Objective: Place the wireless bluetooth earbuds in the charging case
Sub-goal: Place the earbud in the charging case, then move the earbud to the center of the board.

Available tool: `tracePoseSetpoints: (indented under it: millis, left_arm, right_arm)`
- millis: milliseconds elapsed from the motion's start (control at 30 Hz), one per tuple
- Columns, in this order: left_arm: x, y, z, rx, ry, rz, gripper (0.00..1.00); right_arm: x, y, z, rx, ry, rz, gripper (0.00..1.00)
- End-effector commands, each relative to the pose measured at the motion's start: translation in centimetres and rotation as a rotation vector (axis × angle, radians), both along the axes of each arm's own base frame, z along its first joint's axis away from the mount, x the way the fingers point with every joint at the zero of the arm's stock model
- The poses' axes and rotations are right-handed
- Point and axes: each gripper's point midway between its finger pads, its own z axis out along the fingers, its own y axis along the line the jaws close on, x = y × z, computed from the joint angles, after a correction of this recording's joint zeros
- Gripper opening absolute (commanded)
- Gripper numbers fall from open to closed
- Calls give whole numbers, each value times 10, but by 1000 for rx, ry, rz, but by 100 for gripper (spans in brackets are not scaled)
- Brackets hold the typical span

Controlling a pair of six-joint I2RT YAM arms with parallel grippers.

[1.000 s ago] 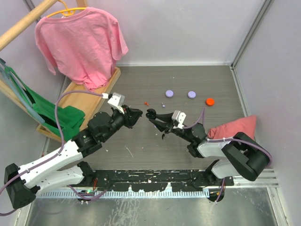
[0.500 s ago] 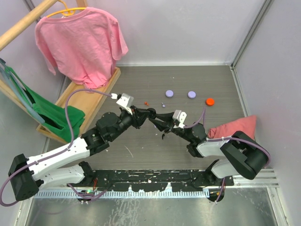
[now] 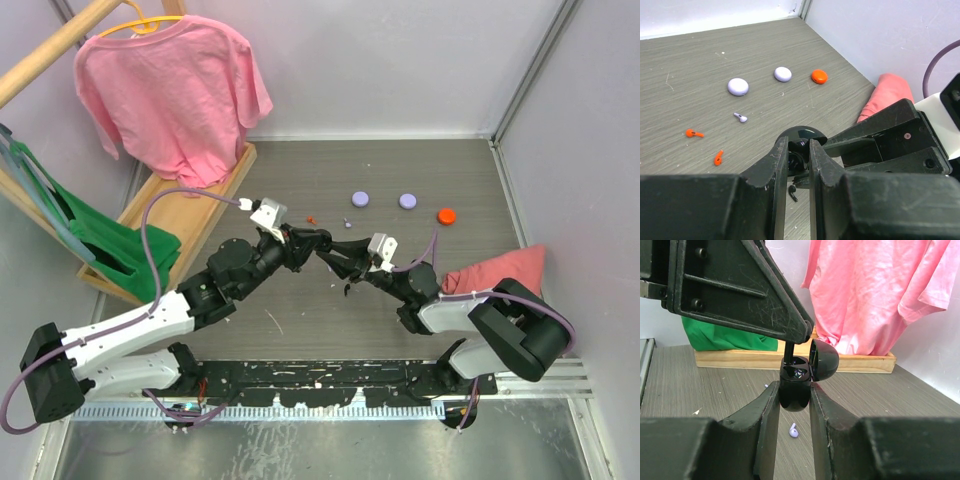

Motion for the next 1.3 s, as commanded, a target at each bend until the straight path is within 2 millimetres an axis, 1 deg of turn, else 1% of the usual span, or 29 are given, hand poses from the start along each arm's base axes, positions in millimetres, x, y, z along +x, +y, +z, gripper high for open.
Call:
tracePoseSetpoints:
  millis: [0, 167, 367, 467, 567, 833, 1067, 1167, 1267]
  left_arm:
    - [5, 0, 17, -40, -63, 24, 7]
    - [6, 3, 10, -19, -60, 46, 7]
    - [5, 6, 8, -5, -63, 48, 7]
    - [2, 3, 7, -5, -59, 34, 10]
    - [-1, 2, 4, -4, -49, 26, 15]
    - [-7, 11, 12, -21, -33, 34, 40]
    - [-17, 20, 19, -5, 5, 18, 55]
    - [-22, 25, 12, 35, 34, 10, 59]
    - [-25, 26, -5, 88, 82, 5, 62]
  right_arm:
    - [-11, -9, 43, 114, -126, 2, 1]
    - [-12, -10, 44, 119, -129, -1, 1]
    - [-13, -12, 48, 128, -135, -1, 1]
    - [-14, -13, 49, 132, -136, -5, 1]
    - [-14, -14, 50, 136, -138, -11, 1]
    - [-13, -20, 49, 141, -135, -41, 1]
    - [-11, -31, 45, 144, -131, -99, 1]
    - [-9, -41, 42, 146, -118, -146, 1]
    - [-8, -50, 37, 137, -89, -185, 1]
